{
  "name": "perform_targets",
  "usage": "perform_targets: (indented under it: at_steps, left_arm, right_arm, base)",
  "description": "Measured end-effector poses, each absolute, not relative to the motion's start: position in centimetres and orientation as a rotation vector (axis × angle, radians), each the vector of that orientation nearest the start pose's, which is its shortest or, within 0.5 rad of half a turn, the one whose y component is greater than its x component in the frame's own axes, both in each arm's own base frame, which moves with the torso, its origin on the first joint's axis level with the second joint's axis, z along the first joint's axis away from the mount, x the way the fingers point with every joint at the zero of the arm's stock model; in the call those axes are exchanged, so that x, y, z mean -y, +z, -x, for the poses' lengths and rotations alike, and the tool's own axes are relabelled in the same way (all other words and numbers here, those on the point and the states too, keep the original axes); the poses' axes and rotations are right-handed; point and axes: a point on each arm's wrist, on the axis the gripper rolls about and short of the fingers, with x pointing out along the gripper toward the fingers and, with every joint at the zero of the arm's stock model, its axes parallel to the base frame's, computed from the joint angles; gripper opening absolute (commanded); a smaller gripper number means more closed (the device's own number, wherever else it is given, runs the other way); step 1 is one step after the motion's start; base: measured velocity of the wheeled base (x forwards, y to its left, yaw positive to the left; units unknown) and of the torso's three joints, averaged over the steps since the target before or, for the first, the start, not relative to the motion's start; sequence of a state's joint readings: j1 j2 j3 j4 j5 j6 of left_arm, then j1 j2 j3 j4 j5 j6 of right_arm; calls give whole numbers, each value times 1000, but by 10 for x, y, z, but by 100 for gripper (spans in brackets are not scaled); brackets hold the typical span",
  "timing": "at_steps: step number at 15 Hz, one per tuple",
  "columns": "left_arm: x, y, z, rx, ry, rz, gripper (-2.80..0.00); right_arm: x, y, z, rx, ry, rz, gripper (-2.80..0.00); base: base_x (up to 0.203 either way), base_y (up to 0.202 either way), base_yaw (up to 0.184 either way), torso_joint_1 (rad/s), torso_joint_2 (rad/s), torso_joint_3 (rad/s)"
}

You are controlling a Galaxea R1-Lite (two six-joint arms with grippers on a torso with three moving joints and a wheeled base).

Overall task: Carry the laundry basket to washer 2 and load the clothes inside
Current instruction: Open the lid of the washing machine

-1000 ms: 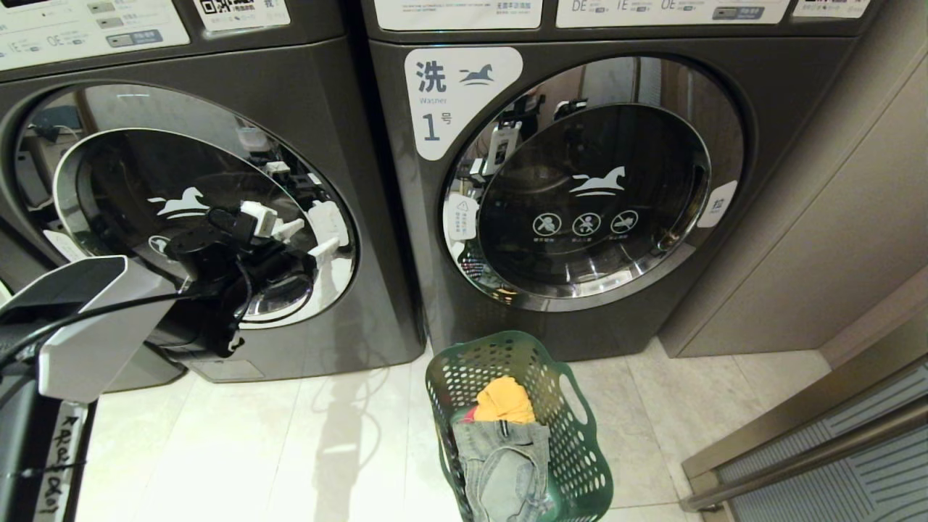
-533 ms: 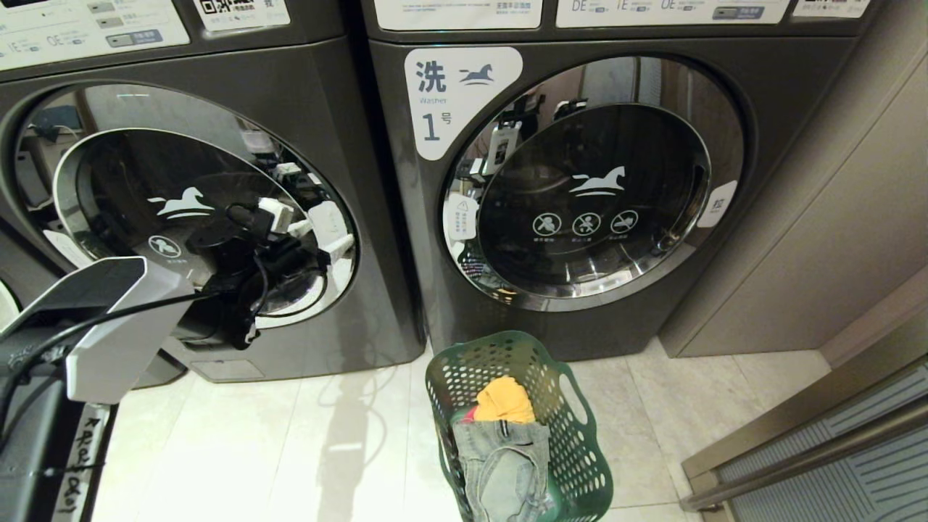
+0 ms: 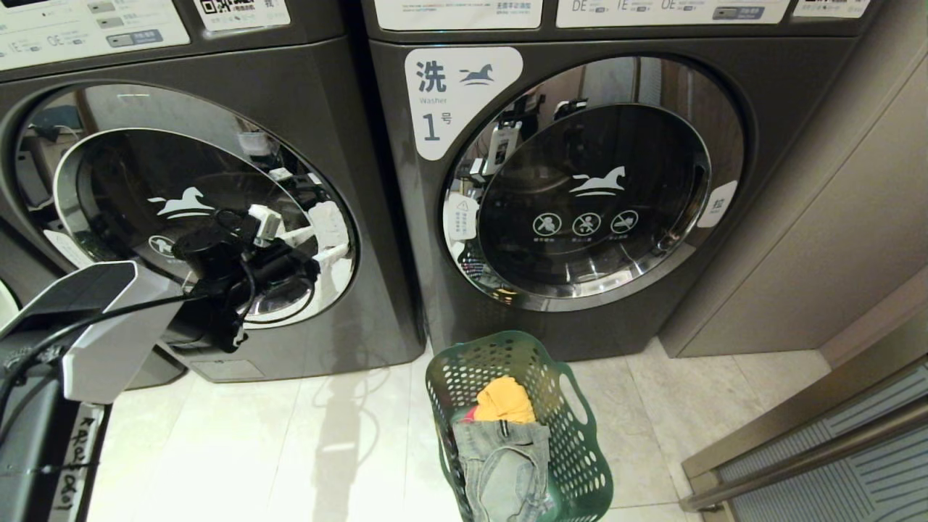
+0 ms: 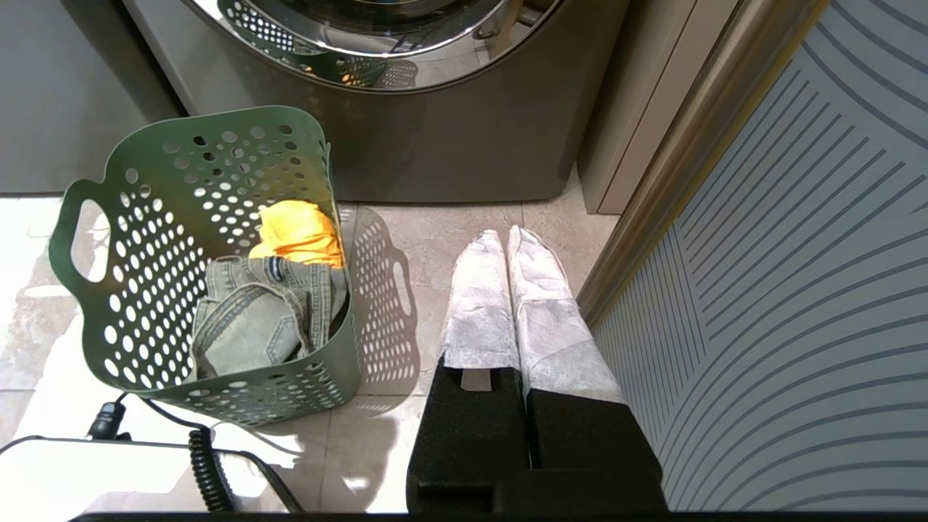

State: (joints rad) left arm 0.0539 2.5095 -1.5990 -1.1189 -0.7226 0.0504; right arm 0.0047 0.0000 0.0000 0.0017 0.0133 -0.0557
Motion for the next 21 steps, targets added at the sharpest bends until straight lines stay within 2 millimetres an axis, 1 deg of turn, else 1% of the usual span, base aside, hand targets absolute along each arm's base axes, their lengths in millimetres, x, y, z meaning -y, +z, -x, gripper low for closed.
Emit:
perform_targets:
  at_steps: [2,4,6,9,18,21]
  left_arm:
    - [-18,103,-507,208,-665,-105,0]
    - [-21,105,-514,230,-665,-90,0]
    - [-22,109,-522,259,-671,-88,0]
    - [-21,107,-532,259,-675,-83,0]
    - [-17,101,-531,257,-689,-99,0]
    - [-17,104,-529,262,-681,-115,0]
  right_arm:
    - [0,75,23,-1,18,56,-280]
    - [0,75,23,-1,18,56,-280]
    - [0,75,23,-1,19,56,-280]
    - [0,75,23,-1,18,56,-280]
    - [0,75,23,-1,18,56,-280]
    - [0,75,23,-1,18,56,-280]
  base:
    - [0,0,0,0,0,0]
    - [0,0,0,0,0,0]
    - [0,0,0,0,0,0]
    - [0,0,0,0,0,0]
    - [0,0,0,0,0,0]
    - [0,0,0,0,0,0]
